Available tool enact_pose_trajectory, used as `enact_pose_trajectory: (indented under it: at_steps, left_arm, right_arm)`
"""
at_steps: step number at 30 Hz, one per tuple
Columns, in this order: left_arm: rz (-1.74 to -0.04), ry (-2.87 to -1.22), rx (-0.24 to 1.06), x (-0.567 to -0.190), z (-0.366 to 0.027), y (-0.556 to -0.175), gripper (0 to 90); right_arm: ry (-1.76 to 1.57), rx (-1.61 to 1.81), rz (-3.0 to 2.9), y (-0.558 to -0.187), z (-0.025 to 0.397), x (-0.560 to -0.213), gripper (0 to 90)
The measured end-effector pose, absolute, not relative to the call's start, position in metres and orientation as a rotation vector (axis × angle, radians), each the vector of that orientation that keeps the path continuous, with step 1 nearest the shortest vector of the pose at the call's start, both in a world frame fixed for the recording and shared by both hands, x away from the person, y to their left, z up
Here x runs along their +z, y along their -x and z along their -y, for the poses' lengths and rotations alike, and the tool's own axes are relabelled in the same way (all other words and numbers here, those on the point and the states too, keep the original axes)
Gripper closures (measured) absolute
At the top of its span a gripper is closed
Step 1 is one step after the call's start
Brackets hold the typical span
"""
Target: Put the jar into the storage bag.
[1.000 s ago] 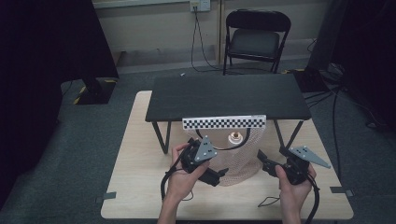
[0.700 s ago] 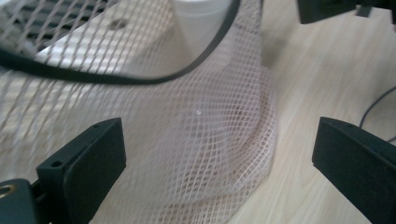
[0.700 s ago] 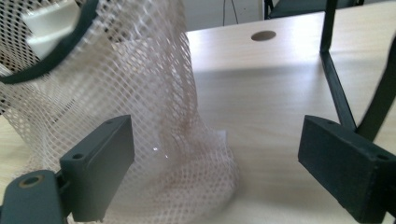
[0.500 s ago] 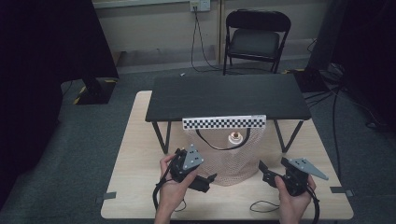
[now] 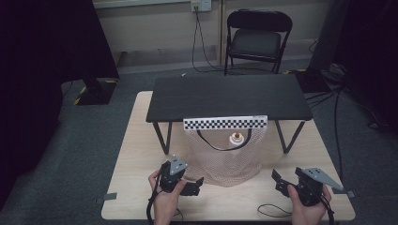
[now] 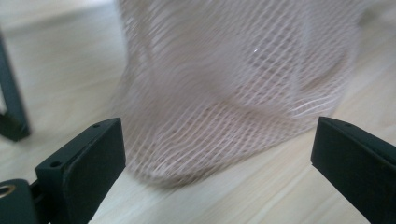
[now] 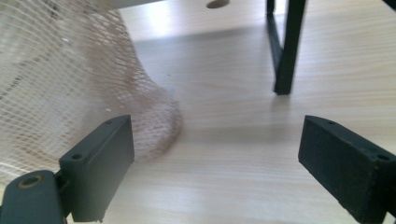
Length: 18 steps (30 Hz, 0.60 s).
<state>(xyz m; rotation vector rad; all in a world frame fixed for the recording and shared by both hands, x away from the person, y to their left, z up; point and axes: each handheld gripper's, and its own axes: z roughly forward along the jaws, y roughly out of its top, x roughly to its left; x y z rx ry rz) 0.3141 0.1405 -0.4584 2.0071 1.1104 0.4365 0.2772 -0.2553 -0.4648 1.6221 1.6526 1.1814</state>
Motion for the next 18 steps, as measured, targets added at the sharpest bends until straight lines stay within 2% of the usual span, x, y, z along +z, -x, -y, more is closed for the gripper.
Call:
enact_pose_trajectory:
  at_steps: [4, 11, 18]
  left_arm:
    - [-1.163, -1.988, 0.45, -0.464, -0.145, -0.313, 3.0]
    - [-1.382, -1.941, 0.487, -0.48, -0.162, -0.311, 2.9]
    - [-1.451, -1.96, 0.53, -0.492, -0.163, -0.316, 3.1]
  right_arm:
    - [-1.654, 1.116, -1.641, -0.277, 0.26, -0.47, 11.1]
    - [-1.715, 1.017, -1.656, -0.276, 0.269, -0.481, 11.7]
    - [-1.753, 0.882, -1.622, -0.285, 0.274, -0.493, 10.6]
